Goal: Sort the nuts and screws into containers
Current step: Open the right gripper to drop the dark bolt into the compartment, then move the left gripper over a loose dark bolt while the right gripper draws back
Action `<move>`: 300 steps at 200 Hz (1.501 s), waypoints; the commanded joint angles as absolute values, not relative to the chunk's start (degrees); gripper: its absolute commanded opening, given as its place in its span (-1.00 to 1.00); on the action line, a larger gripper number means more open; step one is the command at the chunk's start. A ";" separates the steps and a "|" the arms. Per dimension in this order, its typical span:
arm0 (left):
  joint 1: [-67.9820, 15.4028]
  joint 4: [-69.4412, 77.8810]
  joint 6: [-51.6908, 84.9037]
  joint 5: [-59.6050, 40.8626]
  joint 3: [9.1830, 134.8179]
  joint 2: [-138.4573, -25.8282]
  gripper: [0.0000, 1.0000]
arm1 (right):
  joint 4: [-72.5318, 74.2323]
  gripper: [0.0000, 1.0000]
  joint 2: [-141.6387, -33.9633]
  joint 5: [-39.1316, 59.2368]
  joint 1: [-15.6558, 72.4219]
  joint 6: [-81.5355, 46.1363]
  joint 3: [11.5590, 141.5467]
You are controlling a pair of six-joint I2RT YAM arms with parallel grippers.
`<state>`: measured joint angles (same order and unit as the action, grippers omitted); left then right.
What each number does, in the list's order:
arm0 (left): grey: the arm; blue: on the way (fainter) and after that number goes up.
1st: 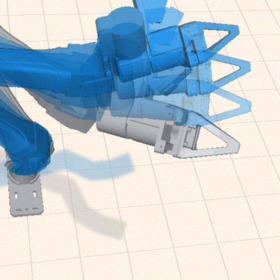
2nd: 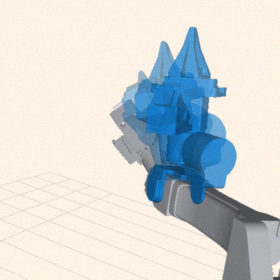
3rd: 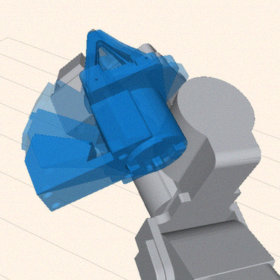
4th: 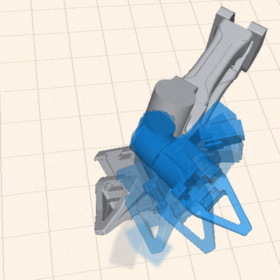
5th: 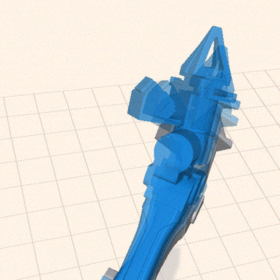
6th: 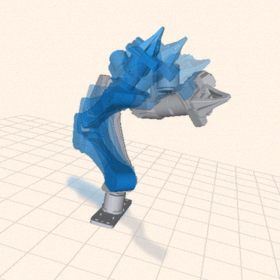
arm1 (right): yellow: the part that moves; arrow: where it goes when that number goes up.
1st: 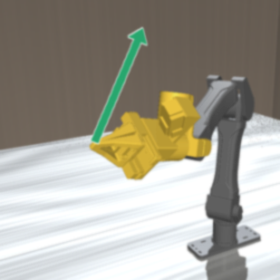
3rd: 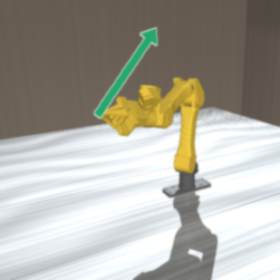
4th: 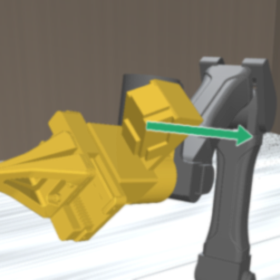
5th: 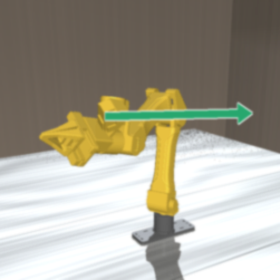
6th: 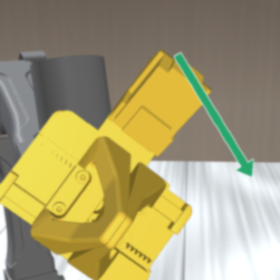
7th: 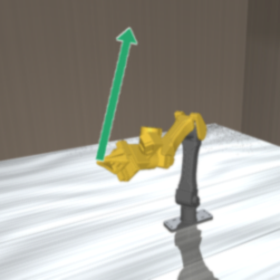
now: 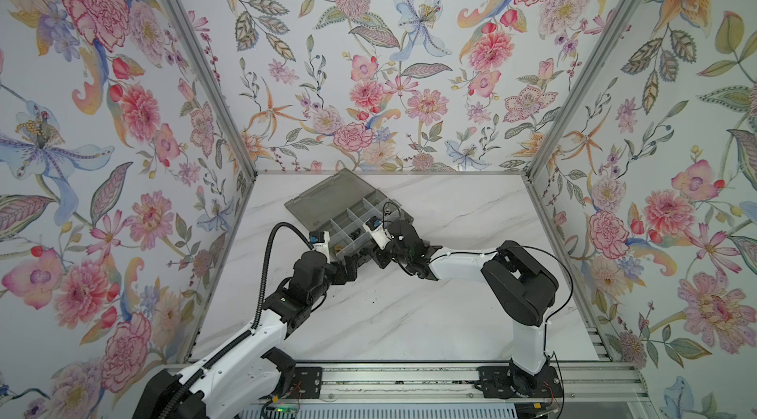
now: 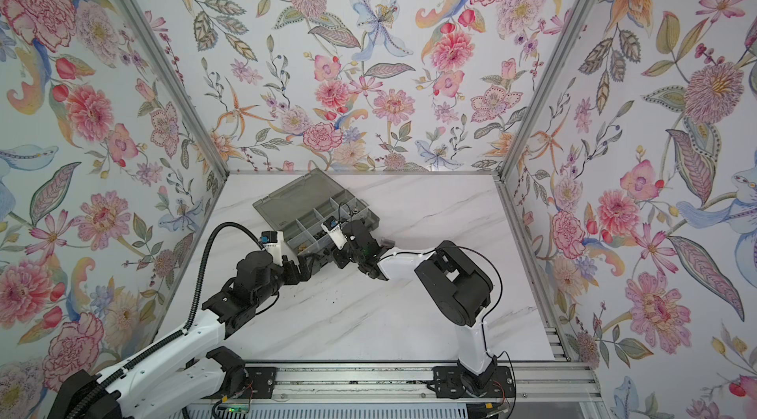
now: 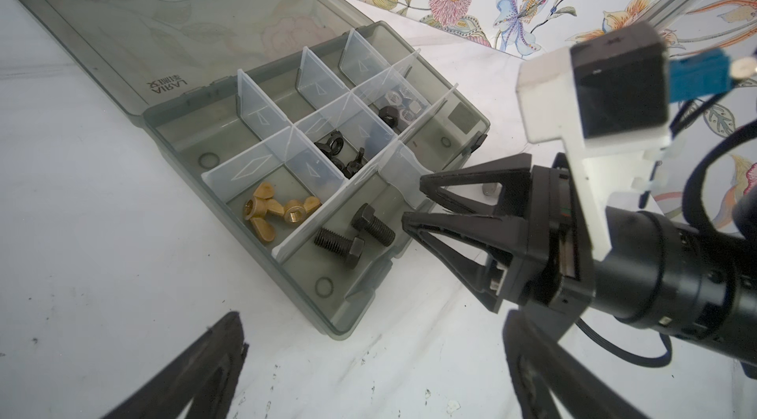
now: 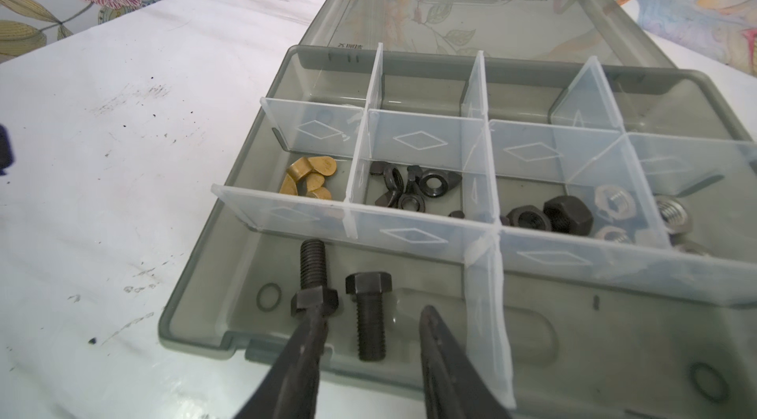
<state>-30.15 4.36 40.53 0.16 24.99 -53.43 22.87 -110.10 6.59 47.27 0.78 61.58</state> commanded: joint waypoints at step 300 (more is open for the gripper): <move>-50.17 32.54 20.12 -0.63 54.50 -114.23 0.98 | 18.09 0.22 -61.56 6.33 19.44 -14.92 22.61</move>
